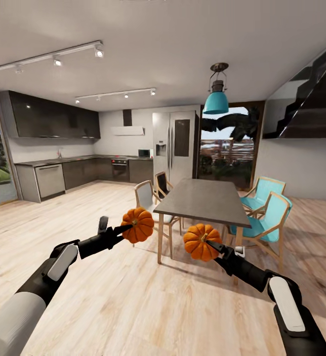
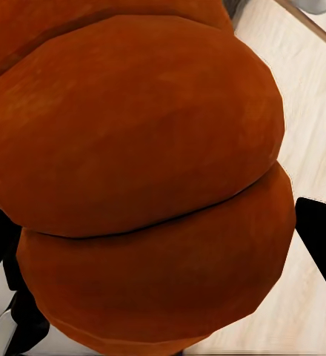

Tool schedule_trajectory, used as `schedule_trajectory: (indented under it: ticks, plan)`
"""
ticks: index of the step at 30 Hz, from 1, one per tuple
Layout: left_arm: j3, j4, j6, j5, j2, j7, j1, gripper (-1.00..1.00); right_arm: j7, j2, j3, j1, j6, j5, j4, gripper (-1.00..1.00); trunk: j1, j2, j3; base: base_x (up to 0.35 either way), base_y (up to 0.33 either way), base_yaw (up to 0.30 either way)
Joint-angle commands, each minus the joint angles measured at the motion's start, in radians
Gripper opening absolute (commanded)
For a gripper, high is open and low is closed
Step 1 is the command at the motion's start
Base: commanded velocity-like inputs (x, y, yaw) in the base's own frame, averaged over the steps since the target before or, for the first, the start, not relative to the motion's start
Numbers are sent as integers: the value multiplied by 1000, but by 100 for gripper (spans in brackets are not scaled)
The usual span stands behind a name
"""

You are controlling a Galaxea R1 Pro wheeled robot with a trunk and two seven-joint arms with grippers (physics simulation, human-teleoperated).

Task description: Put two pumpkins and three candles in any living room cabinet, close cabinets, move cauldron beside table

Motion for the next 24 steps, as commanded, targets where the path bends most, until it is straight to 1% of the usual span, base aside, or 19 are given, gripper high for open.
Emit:
schedule_trajectory:
  ticks: [1,13,19,24]
  plan:
    - [-2,1,6,8,1,1,-1,-100,8,0,-2,-1,5,6,0,-100,0,-1,0,0,0,207]
    - [-2,1,6,7,1,1,-1,-100,8,0,-2,-1,5,6,0,-100,0,-1,9,0,0,207]
    - [-2,1,6,8,1,0,-1,-100,8,0,18,-1,4,6,0,-100,0,-1,13,0,0,207]
    - [-2,1,6,8,1,-1,-1,-100,8,0,22,-1,3,7,0,-100,0,-1,17,0,0,206]
